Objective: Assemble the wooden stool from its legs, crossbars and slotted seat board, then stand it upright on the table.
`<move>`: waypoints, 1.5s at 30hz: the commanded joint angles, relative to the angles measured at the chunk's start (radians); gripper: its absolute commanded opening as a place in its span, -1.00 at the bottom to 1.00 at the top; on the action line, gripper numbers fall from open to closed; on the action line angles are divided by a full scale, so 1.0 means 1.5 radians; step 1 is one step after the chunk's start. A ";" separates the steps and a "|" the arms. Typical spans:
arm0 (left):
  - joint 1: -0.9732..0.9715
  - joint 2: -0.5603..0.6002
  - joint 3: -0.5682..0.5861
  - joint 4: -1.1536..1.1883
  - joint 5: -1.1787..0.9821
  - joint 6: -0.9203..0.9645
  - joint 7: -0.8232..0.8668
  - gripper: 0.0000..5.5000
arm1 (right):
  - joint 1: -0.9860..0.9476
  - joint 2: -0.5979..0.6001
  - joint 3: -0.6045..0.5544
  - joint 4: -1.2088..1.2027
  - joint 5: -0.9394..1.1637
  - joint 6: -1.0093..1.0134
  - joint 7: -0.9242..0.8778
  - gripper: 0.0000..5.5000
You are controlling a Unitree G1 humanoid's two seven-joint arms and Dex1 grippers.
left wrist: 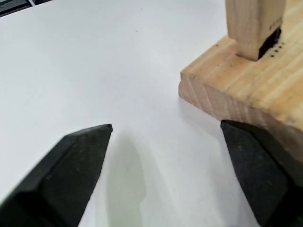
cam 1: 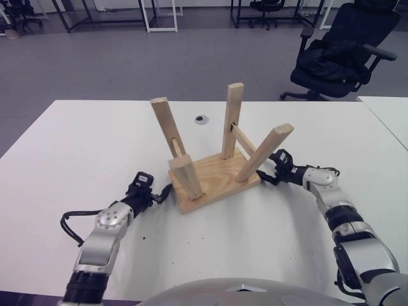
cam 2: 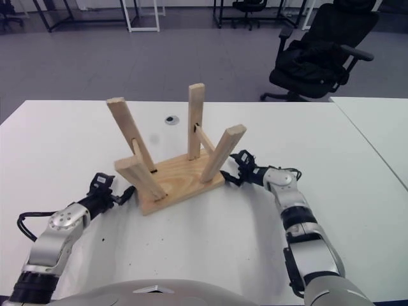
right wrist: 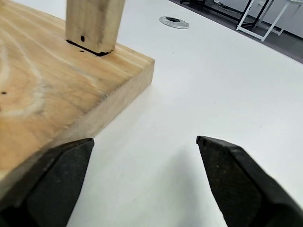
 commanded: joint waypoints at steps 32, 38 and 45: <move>0.181 0.022 0.136 -0.529 -0.475 0.337 -0.071 0.54 | 0.235 -0.126 -0.123 -0.892 0.376 0.681 -0.040 0.48; 0.193 0.068 0.166 -0.535 -0.508 0.345 -0.068 0.54 | 0.238 -0.154 -0.142 -0.909 0.395 0.699 -0.026 0.48; 0.245 0.187 0.214 -0.484 -0.434 0.315 -0.151 0.54 | 0.284 -0.231 -0.139 -0.882 0.313 0.640 0.021 0.48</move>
